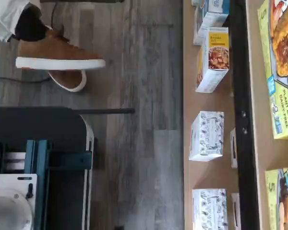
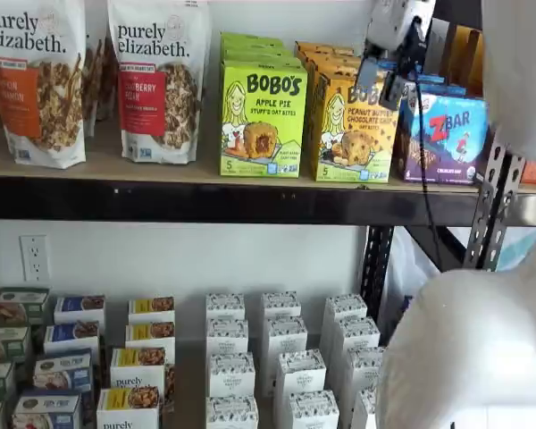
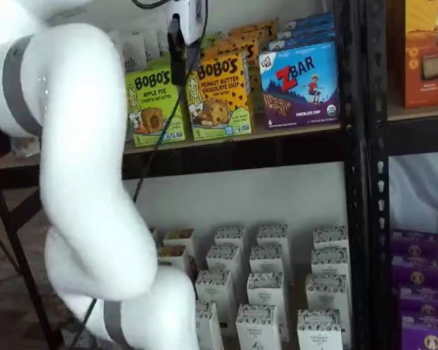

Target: Pick up the orange box on the top shelf, the fifth box from the left

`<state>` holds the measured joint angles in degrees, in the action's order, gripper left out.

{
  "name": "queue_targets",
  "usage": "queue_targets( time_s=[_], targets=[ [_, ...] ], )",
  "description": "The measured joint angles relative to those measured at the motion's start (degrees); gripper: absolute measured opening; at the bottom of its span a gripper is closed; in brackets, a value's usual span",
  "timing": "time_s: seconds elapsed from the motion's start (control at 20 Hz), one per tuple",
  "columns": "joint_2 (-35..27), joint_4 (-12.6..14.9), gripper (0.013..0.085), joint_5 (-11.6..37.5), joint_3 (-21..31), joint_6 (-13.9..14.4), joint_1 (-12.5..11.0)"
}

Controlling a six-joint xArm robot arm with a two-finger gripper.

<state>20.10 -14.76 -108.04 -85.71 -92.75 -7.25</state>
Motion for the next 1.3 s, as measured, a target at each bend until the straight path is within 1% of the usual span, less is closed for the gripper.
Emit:
queue_targets(
  time_s=[0.2,0.4,0.65,0.85,0.9,1.2,1.3],
  targets=[
    [-0.84,0.98,0.0850,-1.30,-0.96,-0.23,0.02],
    [-0.81,0.79,0.0850,-1.19,-0.72,-0.41,-0.19],
    [-0.16,-2.00,0.0850,0.38,0.12,-0.92,-1.52],
    [1.30,-5.59,0.0850,4.05,1.74,-1.37,-3.04],
    [1.38,-6.09,0.0850,4.65,1.76,-1.40,-3.23],
    [1.11,-7.88,0.0850,8.41,1.72,-1.72,-3.96],
    [0.29,-8.00,0.0850,9.34,1.03,-1.93,-4.14]
  ],
)
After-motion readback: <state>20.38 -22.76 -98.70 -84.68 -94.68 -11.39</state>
